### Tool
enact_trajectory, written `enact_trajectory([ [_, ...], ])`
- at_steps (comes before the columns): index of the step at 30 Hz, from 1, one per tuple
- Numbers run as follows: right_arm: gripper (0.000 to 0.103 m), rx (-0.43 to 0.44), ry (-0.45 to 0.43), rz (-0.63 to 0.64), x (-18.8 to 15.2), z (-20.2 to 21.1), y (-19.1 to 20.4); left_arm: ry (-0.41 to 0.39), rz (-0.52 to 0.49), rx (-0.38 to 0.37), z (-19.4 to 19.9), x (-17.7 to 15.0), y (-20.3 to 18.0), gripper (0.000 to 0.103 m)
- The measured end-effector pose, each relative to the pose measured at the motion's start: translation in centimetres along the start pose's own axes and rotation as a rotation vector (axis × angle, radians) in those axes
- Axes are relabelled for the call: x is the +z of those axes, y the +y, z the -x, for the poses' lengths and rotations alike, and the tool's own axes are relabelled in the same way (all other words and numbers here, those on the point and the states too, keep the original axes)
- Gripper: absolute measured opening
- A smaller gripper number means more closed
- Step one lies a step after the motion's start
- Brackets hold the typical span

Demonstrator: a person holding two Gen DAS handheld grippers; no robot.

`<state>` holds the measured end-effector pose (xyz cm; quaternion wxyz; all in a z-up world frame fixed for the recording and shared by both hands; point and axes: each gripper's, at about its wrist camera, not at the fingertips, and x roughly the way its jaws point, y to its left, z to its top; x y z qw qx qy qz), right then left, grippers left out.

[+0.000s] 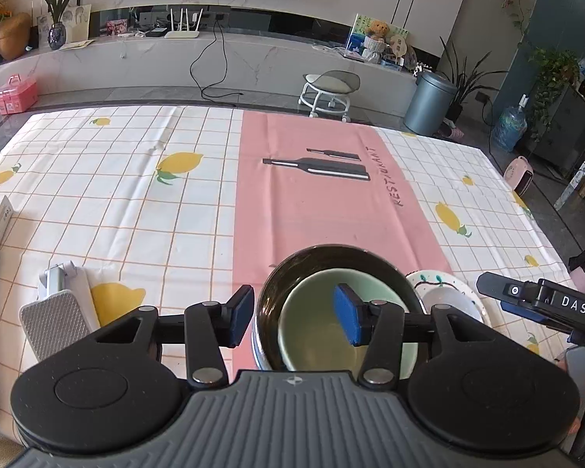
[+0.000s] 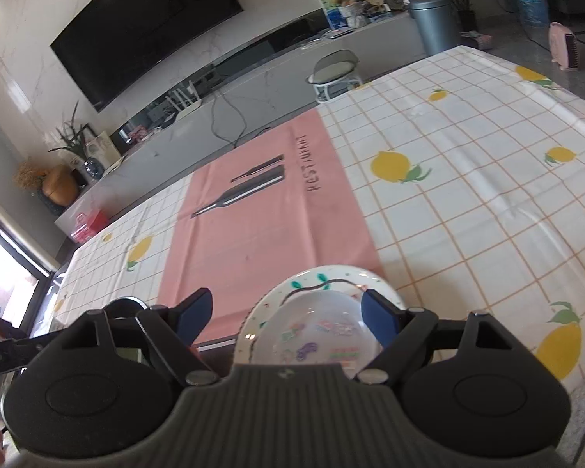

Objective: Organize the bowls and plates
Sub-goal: 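Move the right gripper from the plates to the bowl stack, then close the right gripper on the rim of the steel bowl stack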

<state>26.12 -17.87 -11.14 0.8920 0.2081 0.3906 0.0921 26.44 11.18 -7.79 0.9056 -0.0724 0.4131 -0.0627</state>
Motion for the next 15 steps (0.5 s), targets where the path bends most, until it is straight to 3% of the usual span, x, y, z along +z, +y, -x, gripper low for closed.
enact_trajectory([
  [5,0.081,0.075,0.021,0.069,-0.8,-0.1,3.1,0.052,0.025,-0.075,-0.3,-0.8,0.9,0.067],
  [8,0.080,0.099,0.051,0.098,-1.4,-0.6,4.5,0.057,0.027,-0.073,-0.5,-1.1,0.9,0.068],
  [12,0.072,0.160,0.110,0.094,-2.3,-1.7,5.3,0.089,0.026,-0.077,-1.3,-1.5,0.8,0.072],
  [15,0.065,0.145,0.133,0.131,-2.9,-2.4,6.3,0.138,0.018,-0.075,-1.9,-1.7,1.0,0.071],
])
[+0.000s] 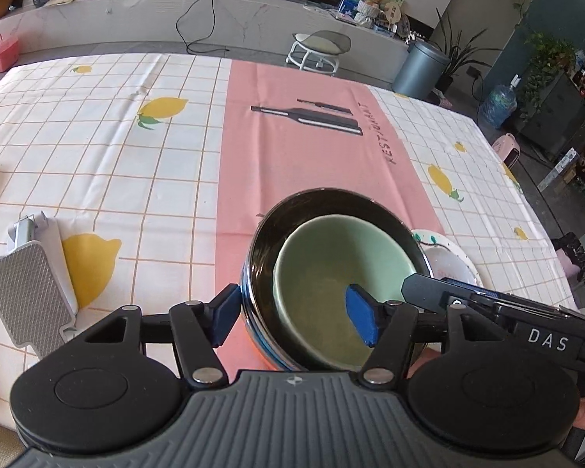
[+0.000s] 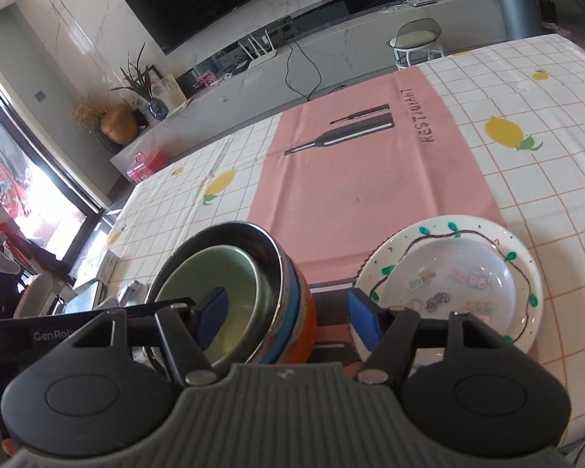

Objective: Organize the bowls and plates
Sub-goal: 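Close the right gripper on the rim of the steel bowl stack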

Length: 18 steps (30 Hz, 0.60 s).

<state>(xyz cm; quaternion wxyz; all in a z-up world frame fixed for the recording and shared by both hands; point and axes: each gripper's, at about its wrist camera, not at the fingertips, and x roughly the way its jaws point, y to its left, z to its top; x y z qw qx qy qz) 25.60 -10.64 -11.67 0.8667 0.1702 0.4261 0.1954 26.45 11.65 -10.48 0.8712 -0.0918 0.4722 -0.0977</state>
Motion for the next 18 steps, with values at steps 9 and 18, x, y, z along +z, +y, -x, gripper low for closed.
enact_trajectory([
  [9,0.048,-0.053,0.082,0.047,-0.6,-2.8,1.9,0.075,0.061,0.005,-1.4,-0.3,1.8,0.070],
  [18,0.050,-0.086,0.157,0.071,0.5,-4.6,2.1,0.096,0.194,-0.035,-2.6,-0.6,3.8,0.074],
])
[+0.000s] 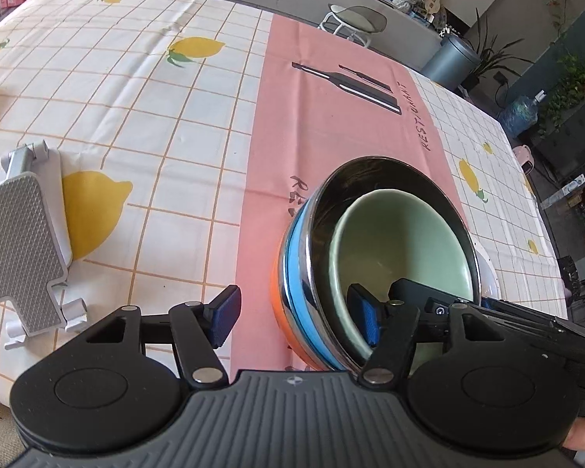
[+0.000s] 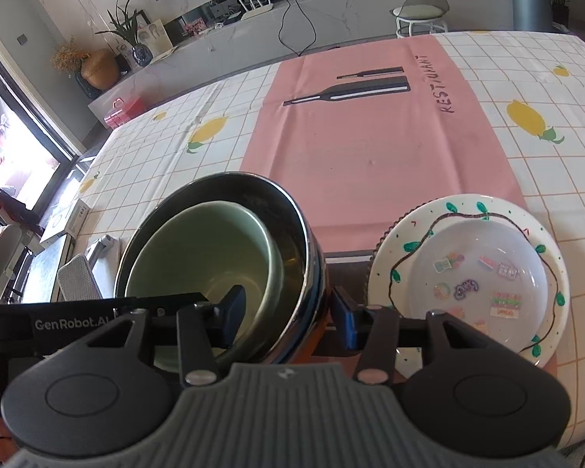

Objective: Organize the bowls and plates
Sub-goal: 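Close the right gripper on the rim of the steel bowl stack, then lift the bowl stack with the right gripper over the plate stack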

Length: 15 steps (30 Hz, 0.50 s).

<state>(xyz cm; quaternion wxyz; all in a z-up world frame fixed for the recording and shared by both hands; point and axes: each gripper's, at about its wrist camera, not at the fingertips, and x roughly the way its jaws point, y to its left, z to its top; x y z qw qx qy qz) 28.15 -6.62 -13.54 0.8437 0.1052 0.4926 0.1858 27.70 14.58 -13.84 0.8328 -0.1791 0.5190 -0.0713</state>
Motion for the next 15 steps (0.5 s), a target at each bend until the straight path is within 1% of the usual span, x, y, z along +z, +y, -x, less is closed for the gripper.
enact_trajectory([
  [3,0.051,0.008,0.059,0.000,0.6,-1.1,-0.2,0.011,0.057,-0.030,-0.3,0.0,0.8,0.077],
  [4,0.051,0.013,0.065,-0.008,0.6,-1.5,-0.2,0.012,0.071,-0.038,-0.3,0.0,1.0,0.077],
  [8,0.051,0.026,0.072,0.012,0.8,-2.1,0.4,-0.005,0.081,-0.014,0.3,0.0,1.6,0.077],
  [10,0.051,0.039,0.080,0.033,1.0,-2.5,0.9,-0.007,0.109,-0.020,0.3,-0.1,2.1,0.077],
  [12,0.052,0.054,0.086,0.040,1.3,-2.9,1.1,0.003,0.175,-0.052,0.0,-0.2,3.0,0.077],
  [15,0.057,0.093,0.101,-0.003,1.7,-3.7,0.4,0.033,0.272,-0.125,-0.8,-0.1,4.4,0.077],
])
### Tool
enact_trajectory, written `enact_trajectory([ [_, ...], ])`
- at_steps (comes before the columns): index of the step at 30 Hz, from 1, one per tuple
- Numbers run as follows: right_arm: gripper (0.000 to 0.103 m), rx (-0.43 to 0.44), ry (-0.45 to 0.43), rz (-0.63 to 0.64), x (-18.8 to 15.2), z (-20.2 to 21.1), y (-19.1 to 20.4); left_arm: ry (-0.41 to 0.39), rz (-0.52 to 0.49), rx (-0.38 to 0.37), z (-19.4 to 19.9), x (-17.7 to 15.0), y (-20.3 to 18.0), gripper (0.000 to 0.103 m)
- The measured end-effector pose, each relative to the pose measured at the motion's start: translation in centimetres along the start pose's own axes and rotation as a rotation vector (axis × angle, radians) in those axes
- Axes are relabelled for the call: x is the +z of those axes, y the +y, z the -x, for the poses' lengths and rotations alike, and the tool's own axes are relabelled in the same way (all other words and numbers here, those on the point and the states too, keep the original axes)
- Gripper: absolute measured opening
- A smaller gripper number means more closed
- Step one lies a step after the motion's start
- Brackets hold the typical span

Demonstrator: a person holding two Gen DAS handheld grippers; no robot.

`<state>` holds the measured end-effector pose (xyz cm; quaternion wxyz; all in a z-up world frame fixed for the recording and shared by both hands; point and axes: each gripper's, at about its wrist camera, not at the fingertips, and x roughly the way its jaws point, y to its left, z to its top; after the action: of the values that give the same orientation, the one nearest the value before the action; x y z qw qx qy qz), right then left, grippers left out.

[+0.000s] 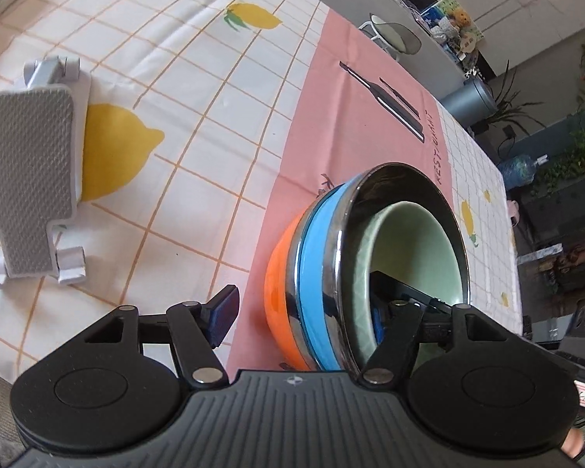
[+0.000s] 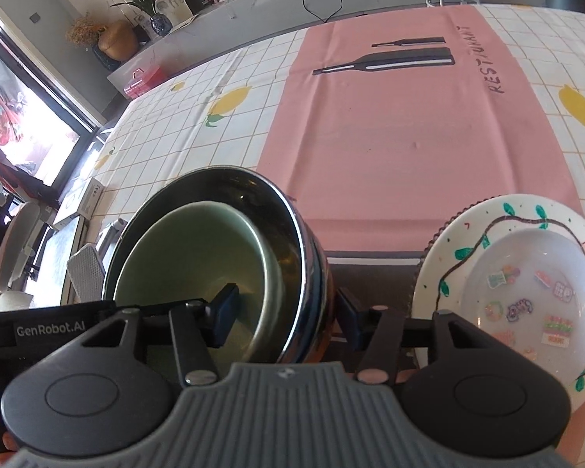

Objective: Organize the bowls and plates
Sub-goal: 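Lift the bowl stack with the right gripper over the plate stack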

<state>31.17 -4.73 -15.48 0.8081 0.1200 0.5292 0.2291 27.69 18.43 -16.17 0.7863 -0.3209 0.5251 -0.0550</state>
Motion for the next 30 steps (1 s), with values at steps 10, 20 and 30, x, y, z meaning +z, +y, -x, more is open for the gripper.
enact_trajectory([
  [10,0.053,0.057,-0.009,-0.122,-0.1,-0.3,-1.1,0.021,0.073,-0.044,-0.5,-0.3,-0.5,0.064],
  [20,0.050,0.068,-0.128,-0.151,2.1,9.1,-2.2,-0.011,-0.054,-0.150,1.5,0.5,-9.2,0.064],
  [30,0.050,-0.058,-0.138,-0.260,0.1,13.9,-10.4,0.145,-0.132,-0.175,-6.5,-1.7,-14.8,0.064],
])
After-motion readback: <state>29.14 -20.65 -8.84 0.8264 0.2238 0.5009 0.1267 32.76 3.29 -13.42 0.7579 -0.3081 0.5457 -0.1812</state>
